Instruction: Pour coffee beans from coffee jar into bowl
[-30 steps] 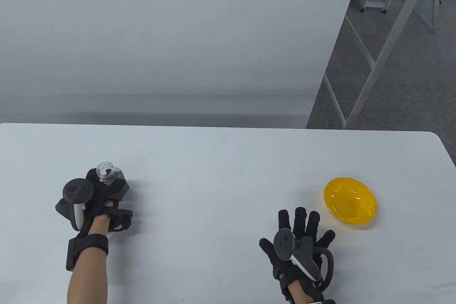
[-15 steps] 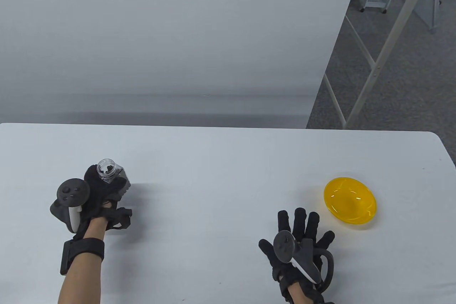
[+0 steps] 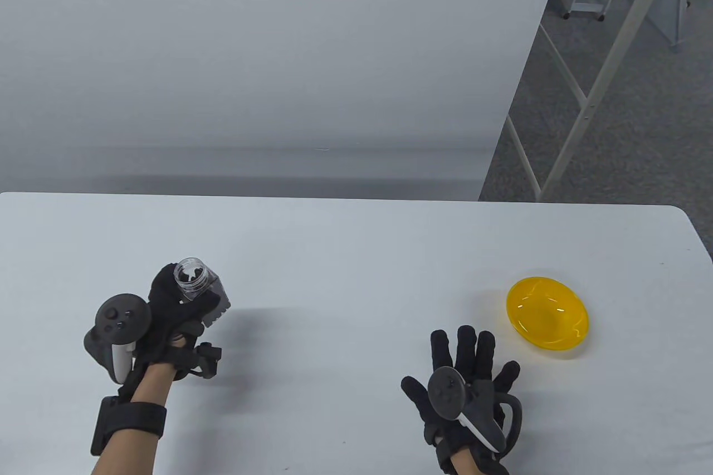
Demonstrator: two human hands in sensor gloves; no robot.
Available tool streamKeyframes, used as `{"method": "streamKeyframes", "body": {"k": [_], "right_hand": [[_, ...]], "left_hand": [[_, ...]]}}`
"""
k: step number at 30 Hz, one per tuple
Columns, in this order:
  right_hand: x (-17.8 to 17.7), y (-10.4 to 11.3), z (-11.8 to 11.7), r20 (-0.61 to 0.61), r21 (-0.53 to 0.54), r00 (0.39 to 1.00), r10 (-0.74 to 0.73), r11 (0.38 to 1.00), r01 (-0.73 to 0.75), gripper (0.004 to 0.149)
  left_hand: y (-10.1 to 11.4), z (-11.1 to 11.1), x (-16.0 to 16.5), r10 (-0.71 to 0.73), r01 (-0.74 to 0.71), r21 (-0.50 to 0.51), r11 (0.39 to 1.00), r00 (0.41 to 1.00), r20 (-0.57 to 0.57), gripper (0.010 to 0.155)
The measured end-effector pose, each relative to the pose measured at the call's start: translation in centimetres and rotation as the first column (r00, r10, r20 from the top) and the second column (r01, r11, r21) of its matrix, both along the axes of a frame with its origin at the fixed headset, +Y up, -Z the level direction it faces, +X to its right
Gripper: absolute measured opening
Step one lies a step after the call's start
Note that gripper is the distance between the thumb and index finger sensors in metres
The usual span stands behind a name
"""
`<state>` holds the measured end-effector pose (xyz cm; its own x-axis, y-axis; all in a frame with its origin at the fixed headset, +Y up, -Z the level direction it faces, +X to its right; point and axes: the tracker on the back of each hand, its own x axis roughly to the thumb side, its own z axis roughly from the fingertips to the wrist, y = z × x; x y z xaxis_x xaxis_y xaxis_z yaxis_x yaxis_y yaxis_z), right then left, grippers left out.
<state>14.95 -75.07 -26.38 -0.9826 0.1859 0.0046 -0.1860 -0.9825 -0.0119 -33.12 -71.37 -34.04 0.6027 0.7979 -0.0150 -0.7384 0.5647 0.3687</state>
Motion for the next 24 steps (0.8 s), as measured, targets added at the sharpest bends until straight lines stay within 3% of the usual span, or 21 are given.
{"method": "streamKeyframes", "body": {"k": [13, 21, 24], "right_hand": [[-1.0, 0.9, 0.6, -0.079, 0.125, 0.991, -0.107, 0.985, 0.116, 0.084], [-1.4, 1.2, 0.9, -0.154, 0.159, 0.961, -0.23, 0.954, 0.253, 0.081], [-1.6, 1.4, 0.8, -0.255, 0.2, 0.912, -0.323, 0.905, 0.376, 0.079]], "left_hand": [[2.0, 3.6, 6.1, 0.062, -0.078, 0.058, 0.995, 0.971, 0.233, 0.095], [1.7, 5.3, 10.7, 0.048, -0.079, 0.068, 0.995, 0.927, 0.371, 0.095], [1.0, 6.0, 12.1, 0.046, -0.08, 0.065, 0.995, 0.909, 0.415, 0.095]]}}
